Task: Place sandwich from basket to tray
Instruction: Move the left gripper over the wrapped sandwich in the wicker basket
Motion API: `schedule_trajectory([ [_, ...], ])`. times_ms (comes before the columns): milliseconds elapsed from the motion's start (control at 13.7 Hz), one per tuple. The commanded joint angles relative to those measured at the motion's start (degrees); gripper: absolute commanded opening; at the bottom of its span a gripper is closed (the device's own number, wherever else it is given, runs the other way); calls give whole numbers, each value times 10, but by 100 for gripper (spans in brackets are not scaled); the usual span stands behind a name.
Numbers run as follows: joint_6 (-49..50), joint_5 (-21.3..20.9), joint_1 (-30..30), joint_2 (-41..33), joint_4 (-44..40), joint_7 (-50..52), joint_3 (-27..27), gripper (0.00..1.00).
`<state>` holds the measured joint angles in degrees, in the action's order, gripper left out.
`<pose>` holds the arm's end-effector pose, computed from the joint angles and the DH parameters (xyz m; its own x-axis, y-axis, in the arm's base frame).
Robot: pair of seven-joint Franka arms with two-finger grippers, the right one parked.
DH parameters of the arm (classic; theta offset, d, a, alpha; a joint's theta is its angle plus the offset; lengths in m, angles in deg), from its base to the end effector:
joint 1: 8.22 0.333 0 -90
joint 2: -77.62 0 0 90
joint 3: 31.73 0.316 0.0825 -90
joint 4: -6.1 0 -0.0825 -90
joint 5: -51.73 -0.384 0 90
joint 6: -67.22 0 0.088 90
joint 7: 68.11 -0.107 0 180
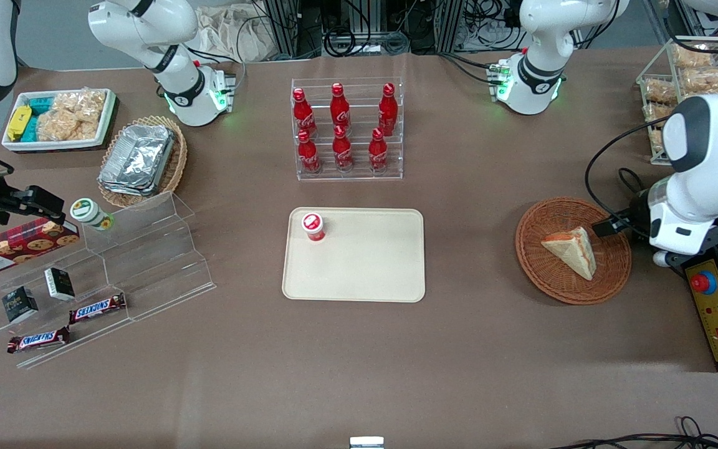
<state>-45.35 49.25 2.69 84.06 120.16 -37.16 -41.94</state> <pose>0.5624 0.0116 0.3968 0.8540 0.5089 -0.1078 0.5021 -0.8606 -0.0850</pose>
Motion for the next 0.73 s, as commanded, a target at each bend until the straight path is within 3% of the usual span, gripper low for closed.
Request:
schedule_trajectory([
  [0, -54, -1, 0, -14, 59, 79, 1, 100],
  [657, -167, -6, 14, 38, 114, 133, 11, 100],
])
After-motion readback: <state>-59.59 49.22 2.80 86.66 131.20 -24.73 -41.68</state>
